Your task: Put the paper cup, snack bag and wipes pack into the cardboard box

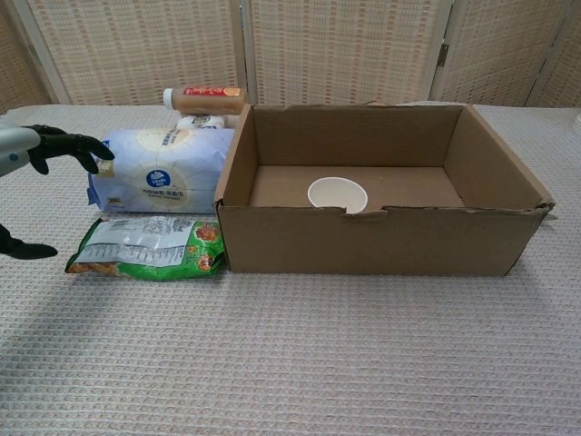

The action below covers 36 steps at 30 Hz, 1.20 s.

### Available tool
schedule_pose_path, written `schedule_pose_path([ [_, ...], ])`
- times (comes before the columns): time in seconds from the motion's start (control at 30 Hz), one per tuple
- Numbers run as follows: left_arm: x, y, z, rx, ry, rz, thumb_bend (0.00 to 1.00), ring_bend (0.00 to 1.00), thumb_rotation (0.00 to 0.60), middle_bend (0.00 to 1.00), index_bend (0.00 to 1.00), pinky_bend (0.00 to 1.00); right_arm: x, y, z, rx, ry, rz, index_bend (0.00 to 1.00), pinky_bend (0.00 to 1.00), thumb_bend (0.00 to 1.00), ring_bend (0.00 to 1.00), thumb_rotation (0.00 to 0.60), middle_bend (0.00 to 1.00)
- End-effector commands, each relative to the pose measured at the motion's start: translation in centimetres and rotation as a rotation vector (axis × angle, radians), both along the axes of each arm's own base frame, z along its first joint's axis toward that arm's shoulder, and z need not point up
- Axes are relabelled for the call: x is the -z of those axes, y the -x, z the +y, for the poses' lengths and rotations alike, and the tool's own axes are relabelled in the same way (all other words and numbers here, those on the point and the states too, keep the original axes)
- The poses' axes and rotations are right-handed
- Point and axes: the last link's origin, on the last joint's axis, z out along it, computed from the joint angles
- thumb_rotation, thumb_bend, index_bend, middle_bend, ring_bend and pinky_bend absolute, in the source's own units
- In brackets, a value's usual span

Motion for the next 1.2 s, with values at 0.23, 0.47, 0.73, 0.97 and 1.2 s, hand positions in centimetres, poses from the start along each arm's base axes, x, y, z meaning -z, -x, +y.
schedule_pose_path([
  [0.23,3.0,1.9,2.5,-0.052,0.040,0.031,0.17,0.10,0.600,0.21,0.16,0.27,-0.2,0.1,-0.1,0.007,0.009,0.001,0.04,0.00,0.08,0.00,0.600,0.00],
  [0.47,4.3,2.0,4.1,-0.080,0.058,0.033,0.17,0.09,0.600,0.19,0.15,0.27,0.0,0.1,-0.2,0.013,0.003,0.004,0.04,0.00,0.08,0.00,0.600,0.00],
  [0.73,5.7,1.0,5.3,-0.115,0.090,0.007,0.17,0.09,0.600,0.19,0.13,0.27,0.0,0.2,-0.3,0.017,0.004,0.006,0.04,0.00,0.08,0.00,0.600,0.00],
  [0.97,7.2,1.0,5.7,-0.142,0.119,0.009,0.17,0.09,0.600,0.19,0.13,0.27,-0.1,0.2,-0.4,0.021,0.011,0.005,0.04,0.00,0.08,0.00,0.600,0.00],
  [1.2,8.1,1.3,6.5,-0.160,0.114,0.016,0.20,0.13,0.600,0.23,0.19,0.31,-0.2,0.3,-0.5,0.027,0.009,0.005,0.04,0.00,0.08,0.00,0.600,0.00],
])
